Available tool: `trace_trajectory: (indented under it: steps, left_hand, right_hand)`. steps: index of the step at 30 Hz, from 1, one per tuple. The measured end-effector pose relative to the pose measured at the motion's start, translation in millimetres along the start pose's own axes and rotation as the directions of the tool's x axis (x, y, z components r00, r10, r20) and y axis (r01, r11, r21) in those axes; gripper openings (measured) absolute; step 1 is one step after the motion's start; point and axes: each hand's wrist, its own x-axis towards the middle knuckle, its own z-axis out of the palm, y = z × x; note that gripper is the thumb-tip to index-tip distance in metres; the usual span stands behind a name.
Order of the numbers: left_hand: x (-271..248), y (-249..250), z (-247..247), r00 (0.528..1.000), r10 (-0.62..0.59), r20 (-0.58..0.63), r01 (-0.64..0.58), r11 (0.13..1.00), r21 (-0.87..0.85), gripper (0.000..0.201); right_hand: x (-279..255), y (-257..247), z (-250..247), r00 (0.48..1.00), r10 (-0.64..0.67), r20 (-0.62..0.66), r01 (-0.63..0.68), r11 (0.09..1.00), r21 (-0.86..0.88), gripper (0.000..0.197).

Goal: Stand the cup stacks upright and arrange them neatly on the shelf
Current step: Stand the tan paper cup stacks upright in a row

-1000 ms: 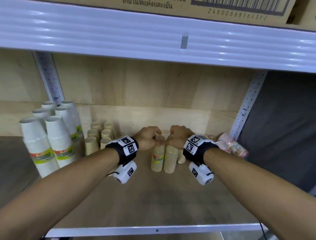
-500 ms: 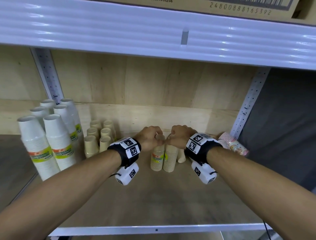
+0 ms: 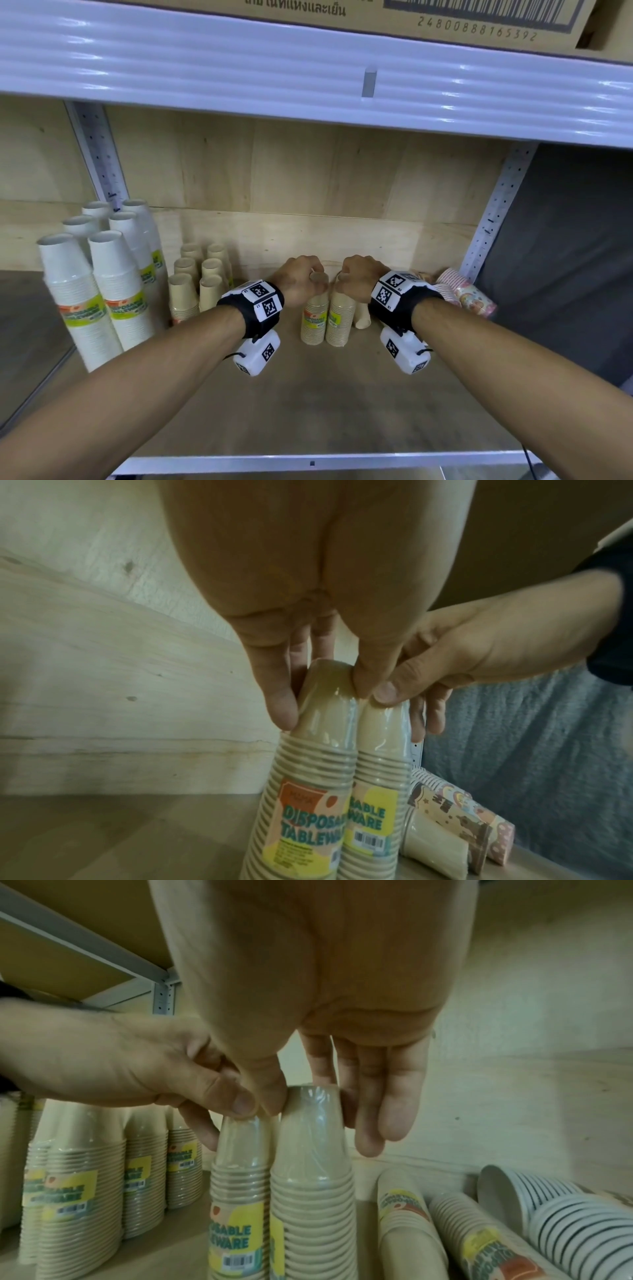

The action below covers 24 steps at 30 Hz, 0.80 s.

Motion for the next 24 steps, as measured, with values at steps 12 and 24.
trace_trajectory:
  steps: [12, 24]
  left_hand:
    - [-1.8, 2.7, -1.4, 1.0, -0.016, -0.011, 0.016, 1.0, 0.001, 0.02]
    - [-1.0, -0.1, 0.7, 1.0, -0.02, 0.003, 0.02, 1.0, -0.014, 0.015]
  right_hand:
    - [2.7, -0.2, 2.8, 0.998, 0.023, -0.058, -0.022, 1.0, 0.012, 0.027]
    - [-0.5, 0.9, -0.6, 1.0, 0.022, -0.012, -0.021, 0.994, 0.104, 0.024]
